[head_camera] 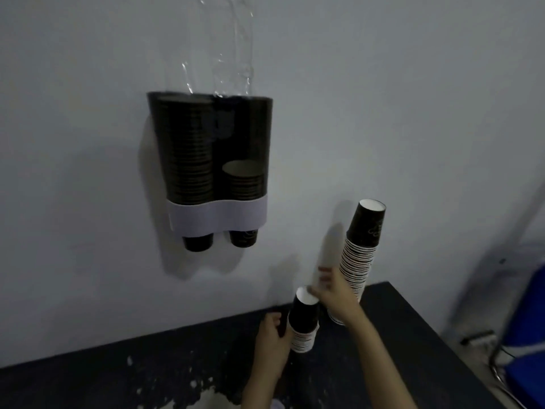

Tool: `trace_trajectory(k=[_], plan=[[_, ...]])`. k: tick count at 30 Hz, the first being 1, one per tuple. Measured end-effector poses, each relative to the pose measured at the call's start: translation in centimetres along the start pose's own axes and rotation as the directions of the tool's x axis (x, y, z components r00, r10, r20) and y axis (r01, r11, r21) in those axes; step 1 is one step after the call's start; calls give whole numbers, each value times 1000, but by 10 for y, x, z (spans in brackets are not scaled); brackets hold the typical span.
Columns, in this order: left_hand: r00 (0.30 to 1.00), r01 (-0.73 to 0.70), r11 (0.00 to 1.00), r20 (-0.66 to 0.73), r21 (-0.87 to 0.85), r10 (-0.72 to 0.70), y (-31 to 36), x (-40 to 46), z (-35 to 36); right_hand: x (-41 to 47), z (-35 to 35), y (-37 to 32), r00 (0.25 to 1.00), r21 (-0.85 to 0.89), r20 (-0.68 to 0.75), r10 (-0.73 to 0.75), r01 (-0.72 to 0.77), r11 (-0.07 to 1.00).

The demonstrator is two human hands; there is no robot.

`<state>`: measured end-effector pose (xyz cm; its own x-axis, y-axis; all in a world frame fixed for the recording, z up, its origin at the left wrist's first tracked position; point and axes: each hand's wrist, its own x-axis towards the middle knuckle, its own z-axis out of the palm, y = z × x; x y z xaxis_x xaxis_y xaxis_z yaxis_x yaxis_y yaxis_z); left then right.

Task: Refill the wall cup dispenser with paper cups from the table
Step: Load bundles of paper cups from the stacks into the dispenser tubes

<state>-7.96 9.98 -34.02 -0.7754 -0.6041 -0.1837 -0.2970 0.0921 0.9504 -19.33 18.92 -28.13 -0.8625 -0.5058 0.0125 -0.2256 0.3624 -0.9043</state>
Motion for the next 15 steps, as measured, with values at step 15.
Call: trace_trajectory(k=[15], plan=[[998, -1, 944, 55, 330, -18, -79, 73, 49, 13, 87, 152, 976, 54, -190, 105, -96, 994]])
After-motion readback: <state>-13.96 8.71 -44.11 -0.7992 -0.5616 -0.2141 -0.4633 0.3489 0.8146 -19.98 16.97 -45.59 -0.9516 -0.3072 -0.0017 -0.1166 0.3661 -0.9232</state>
